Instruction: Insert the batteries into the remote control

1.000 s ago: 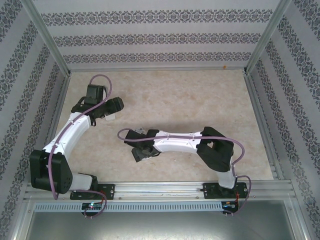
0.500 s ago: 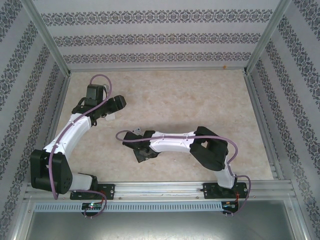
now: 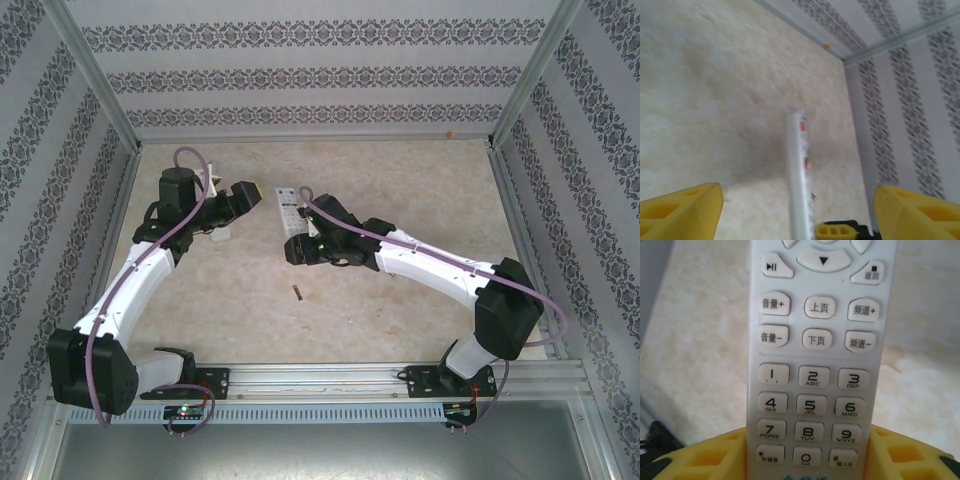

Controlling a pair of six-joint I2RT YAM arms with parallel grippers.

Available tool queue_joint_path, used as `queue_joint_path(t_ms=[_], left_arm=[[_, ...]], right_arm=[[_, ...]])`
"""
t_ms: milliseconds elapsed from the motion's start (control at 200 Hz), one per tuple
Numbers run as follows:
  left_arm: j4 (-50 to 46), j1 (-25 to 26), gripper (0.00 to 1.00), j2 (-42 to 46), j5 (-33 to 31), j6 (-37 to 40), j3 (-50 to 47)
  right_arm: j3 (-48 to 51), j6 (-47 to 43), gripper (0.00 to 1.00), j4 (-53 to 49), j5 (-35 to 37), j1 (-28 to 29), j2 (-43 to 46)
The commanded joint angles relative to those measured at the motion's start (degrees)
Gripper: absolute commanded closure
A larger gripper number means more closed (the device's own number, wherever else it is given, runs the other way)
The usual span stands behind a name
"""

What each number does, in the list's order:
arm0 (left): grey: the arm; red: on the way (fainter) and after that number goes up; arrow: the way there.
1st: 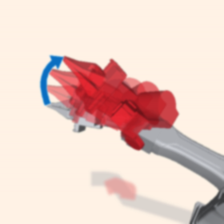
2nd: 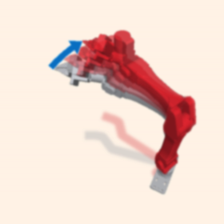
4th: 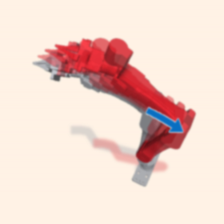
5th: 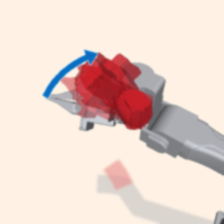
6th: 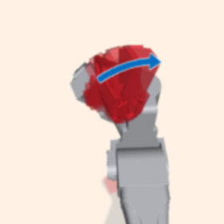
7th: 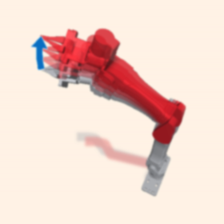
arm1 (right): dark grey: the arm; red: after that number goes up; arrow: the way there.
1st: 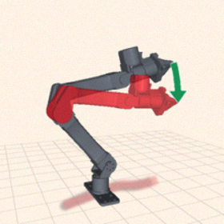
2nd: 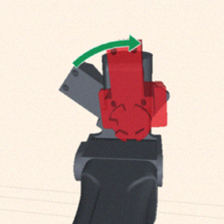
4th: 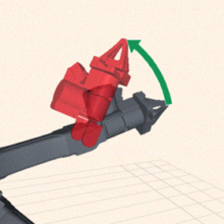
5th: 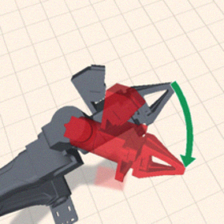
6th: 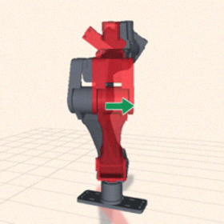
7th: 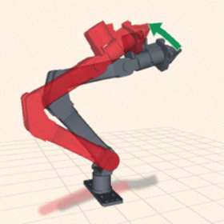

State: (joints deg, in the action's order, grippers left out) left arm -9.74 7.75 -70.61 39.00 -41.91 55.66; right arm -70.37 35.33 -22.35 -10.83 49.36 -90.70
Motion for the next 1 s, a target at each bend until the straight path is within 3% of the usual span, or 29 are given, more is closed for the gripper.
queue_joint_path(t_ms=[0,200,335,400,440,505,570,659,744,814,919,994], left_arm=[[3.3,2.0,0.20,-3.3,7.5,-2.3,1.7],[3.1,3.4,0.26,-7.9,4.9,-2.7,1.2],[5.0,4.0,0.62,-9.3,4.6,-4.3,0.4],[6.9,4.3,0.78,-8.8,3.5,-6.2,-0.4],[7.1,4.3,0.83,-8.2,2.0,-7.4,-0.8],[5.4,4.5,0.88,-6.9,-2.8,-9.7,-1.2],[2.6,5.5,0.94,-5.8,-9.8,-13.1,-1.2],[-7.2,8.2,0.95,-5.4,-22.0,-18.9,1.9],[-14.6,11.3,0.95,-5.7,-30.8,-24.2,5.4],[-19.2,12.7,0.96,-7.1,-33.2,-26.5,9.1],[-20.7,13.1,0.96,-8.3,-33.1,-27.3,11.8],[-21.5,13.2,0.96,-8.4,-34.7,-27.5,12.3]], right_arm=[[-1.4,-2.9,0.63,3.7,-8.3,1.3,-0.9],[1.0,-1.1,0.64,9.6,-10.0,2.4,0.3],[1.2,-1.4,0.63,10.1,-10.0,3.0,0.3],[0.9,-3.1,0.56,8.9,-7.9,3.0,0.7],[0.8,-5.0,0.48,7.7,-4.9,3.2,1.5],[1.0,-10.8,0.31,5.8,3.8,4.2,3.7],[3.0,-22.7,0.16,7.5,16.1,7.1,6.0],[9.7,-44.7,0.10,17.8,26.1,12.0,7.5],[11.8,-57.5,0.10,25.9,33.1,14.5,5.0],[10.5,-62.2,0.11,29.5,37.6,15.0,1.8],[8.3,-66.0,0.24,34.5,42.7,14.7,-3.0],[7.3,-66.6,0.39,36.1,43.6,14.8,-4.9]])
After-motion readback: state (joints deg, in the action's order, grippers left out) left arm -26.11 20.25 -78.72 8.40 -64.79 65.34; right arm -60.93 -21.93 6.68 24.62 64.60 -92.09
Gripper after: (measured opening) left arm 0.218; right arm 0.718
